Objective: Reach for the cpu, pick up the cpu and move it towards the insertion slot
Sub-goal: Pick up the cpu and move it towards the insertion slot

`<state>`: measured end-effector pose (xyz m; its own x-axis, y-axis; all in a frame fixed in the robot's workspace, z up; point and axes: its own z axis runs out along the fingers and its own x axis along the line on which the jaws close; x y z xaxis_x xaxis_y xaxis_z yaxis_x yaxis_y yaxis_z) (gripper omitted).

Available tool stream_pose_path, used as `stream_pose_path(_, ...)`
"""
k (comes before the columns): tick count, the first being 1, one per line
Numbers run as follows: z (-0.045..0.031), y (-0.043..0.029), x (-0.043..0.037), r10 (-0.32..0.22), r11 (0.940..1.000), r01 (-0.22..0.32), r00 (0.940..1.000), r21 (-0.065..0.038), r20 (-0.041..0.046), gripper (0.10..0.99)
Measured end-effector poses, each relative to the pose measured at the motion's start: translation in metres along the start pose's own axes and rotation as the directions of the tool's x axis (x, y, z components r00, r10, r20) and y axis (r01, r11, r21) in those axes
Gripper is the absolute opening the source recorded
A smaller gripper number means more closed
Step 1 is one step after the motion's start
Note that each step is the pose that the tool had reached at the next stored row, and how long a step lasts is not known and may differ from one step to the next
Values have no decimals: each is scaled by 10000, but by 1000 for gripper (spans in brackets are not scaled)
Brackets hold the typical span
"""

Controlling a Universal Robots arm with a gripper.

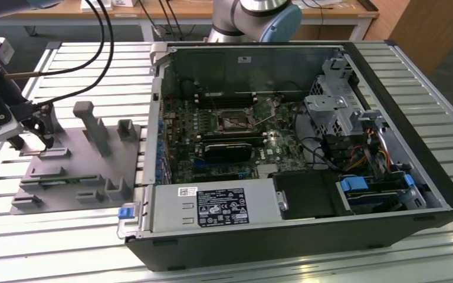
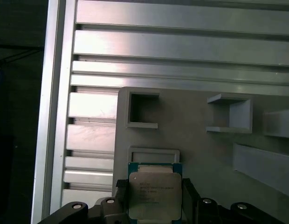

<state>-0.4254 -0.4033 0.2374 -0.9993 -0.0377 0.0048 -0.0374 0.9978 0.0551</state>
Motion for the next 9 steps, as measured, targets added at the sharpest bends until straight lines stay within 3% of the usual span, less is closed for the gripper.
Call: stream_pose_path(9, -30, 2, 0, -1, 10000, 1, 10000, -1, 1, 541)
